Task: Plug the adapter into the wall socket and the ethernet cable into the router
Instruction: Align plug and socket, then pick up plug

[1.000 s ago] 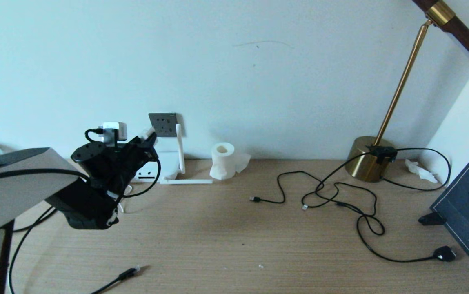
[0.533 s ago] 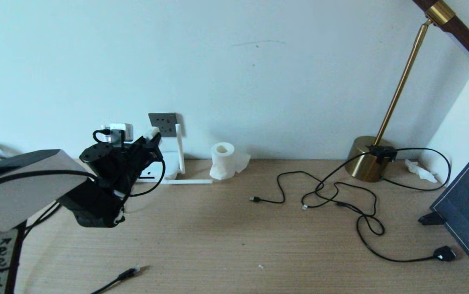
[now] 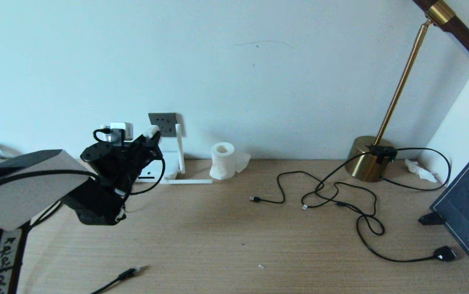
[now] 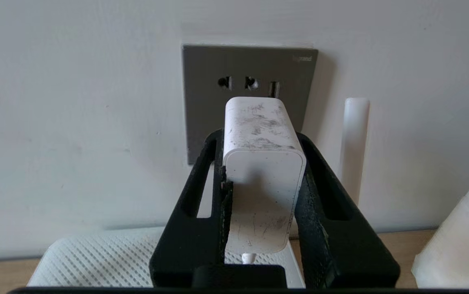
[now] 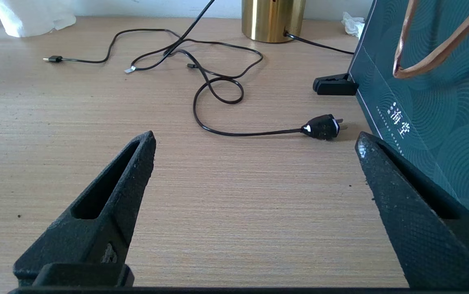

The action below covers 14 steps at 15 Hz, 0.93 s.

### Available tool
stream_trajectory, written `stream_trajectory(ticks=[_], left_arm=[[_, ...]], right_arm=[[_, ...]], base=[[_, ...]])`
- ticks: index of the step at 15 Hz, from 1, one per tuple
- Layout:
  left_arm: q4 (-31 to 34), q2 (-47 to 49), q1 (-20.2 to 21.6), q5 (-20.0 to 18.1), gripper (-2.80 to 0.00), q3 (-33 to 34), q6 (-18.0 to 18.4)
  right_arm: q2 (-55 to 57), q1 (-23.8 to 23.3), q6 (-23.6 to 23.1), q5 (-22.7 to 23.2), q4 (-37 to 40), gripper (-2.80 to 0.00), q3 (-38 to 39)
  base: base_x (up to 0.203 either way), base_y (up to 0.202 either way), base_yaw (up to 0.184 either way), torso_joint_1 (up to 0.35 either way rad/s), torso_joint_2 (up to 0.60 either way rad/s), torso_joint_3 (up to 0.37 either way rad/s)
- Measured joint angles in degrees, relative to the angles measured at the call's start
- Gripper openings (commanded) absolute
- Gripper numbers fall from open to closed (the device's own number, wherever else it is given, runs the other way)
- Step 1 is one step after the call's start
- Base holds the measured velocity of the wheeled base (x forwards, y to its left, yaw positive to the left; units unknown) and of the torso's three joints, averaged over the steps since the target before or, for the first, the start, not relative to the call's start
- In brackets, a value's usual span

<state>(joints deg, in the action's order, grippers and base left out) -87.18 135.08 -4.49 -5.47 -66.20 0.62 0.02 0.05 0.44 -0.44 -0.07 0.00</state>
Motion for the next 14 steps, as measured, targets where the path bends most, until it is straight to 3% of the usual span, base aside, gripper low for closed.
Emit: stream_trajectory(ticks=[14], left_arm=[[4.4,2.8,0.3,-1.1,-2.80,-7.0,0.0]], right_arm=[[0.0,0.0,0.0,0.0,0.0,0.00,0.0]], base=[[0.000,0.000,0.000,0.000,0.00,0.000]])
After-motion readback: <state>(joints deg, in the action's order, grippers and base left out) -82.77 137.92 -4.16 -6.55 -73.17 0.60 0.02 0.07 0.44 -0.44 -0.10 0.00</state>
